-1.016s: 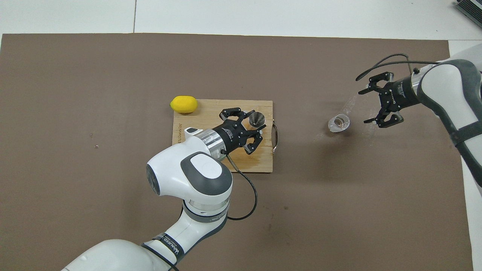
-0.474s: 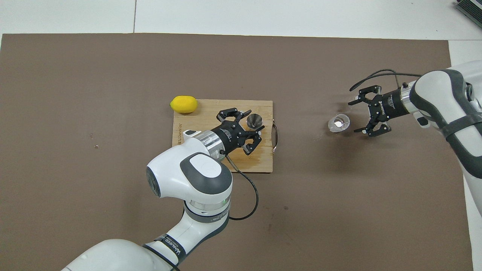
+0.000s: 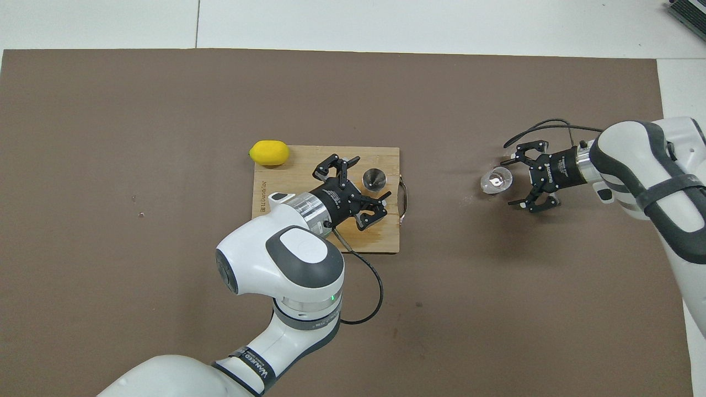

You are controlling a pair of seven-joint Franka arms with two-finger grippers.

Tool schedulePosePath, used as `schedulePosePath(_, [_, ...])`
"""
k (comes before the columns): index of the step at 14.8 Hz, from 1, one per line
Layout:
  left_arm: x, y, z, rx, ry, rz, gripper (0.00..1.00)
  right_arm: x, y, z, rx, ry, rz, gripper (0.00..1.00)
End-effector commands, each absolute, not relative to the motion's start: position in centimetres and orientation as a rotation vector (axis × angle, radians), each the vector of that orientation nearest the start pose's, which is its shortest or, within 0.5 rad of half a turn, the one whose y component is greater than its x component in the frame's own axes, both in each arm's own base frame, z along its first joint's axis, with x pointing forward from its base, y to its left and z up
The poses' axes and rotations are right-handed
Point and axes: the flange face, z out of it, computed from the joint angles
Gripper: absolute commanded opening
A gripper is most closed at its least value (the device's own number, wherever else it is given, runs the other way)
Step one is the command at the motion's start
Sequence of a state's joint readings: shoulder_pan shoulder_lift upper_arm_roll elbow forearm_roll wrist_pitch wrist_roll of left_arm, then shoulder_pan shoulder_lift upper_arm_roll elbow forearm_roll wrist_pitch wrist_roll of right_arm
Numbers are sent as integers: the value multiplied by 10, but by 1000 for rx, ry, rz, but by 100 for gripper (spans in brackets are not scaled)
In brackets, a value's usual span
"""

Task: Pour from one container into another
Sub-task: 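Open the left gripper while the right gripper grasps the glass cup, then retract the left gripper while the right gripper lifts the glass cup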

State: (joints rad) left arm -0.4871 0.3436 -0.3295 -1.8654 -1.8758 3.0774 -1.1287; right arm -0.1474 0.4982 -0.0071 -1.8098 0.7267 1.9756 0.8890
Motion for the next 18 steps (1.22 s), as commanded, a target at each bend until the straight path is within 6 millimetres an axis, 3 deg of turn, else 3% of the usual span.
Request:
schedulePosePath(1, [472, -393, 384, 925, 1987, -541, 100, 615, -45, 261, -1935, 1689, 678, 99])
schedulePosePath(4, [473, -386, 415, 884, 1950, -551, 100, 612, -42, 257, -1938, 1680, 682, 99])
schedulePosePath(7, [496, -362, 422, 857, 1926, -559, 100, 610, -42, 253, -1900, 1671, 684, 99])
schedulePosePath(10, [536, -321, 435, 876, 1854, -579, 100, 609, -39, 251, -1902, 1670, 683, 99])
schedulePosePath(15, [581, -255, 453, 1062, 1727, -569, 100, 606, -28, 247, -1888, 1666, 685, 99])
schedulePosePath(17, [591, -240, 460, 1216, 1669, -543, 100, 604, -28, 246, -1893, 1659, 681, 94])
schedulePosePath(18, [595, -235, 462, 1305, 1643, -513, 100, 605, -30, 246, -1891, 1661, 681, 78])
